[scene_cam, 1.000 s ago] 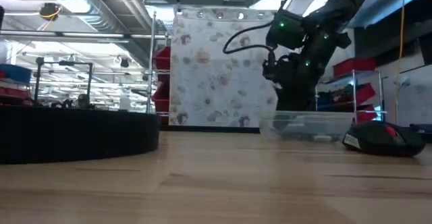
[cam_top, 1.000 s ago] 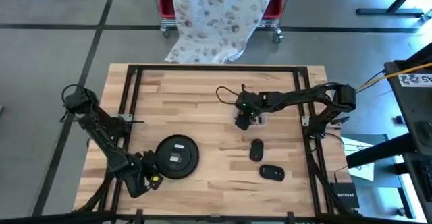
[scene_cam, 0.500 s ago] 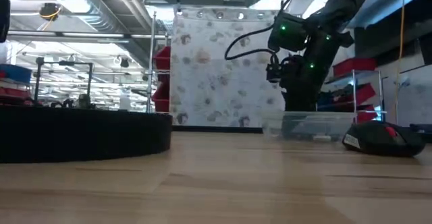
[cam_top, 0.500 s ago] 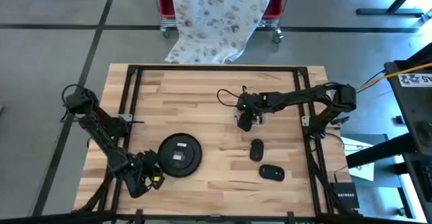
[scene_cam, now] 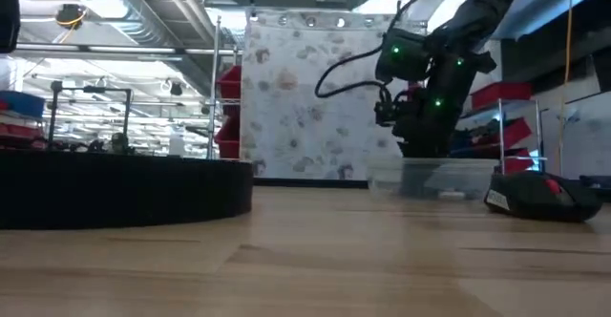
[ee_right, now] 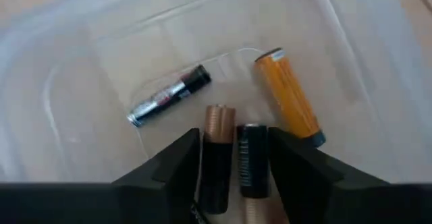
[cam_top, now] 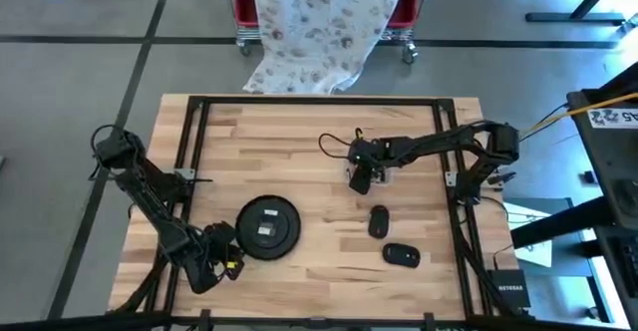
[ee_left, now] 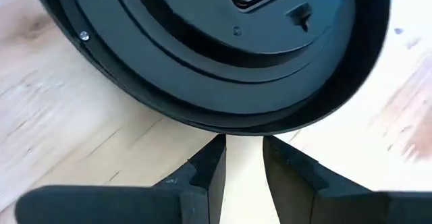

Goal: Insert battery
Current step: Insert the black battery into the wall clock

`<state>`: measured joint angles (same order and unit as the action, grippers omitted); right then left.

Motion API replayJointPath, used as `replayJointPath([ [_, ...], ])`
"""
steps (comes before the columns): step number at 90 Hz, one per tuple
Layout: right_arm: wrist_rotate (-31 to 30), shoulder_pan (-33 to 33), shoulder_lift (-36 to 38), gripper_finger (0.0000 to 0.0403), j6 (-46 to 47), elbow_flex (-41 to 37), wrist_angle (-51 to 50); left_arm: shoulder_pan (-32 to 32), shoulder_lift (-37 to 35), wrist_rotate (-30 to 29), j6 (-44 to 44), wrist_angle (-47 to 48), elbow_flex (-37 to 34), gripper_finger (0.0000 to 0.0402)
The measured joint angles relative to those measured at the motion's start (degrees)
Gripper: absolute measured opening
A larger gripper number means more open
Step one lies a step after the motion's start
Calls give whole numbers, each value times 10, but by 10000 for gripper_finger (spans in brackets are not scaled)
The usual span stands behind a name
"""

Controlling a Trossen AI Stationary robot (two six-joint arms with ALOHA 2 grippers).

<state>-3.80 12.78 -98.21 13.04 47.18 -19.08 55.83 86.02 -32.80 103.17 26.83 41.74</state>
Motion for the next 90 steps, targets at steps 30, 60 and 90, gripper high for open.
replayJointPath([
  [30, -18, -6, 35, 6, -41, -3, -8, -4, 0, -14, -12, -10, 0, 82],
  [60, 0, -30, 121, 2, -45, -5, -18, -9, 0, -37, -41, -26, 0, 82],
  [90, 52, 3, 71, 105, -157, -5, -30, -11, 0, -38, -48, -24, 0, 82],
])
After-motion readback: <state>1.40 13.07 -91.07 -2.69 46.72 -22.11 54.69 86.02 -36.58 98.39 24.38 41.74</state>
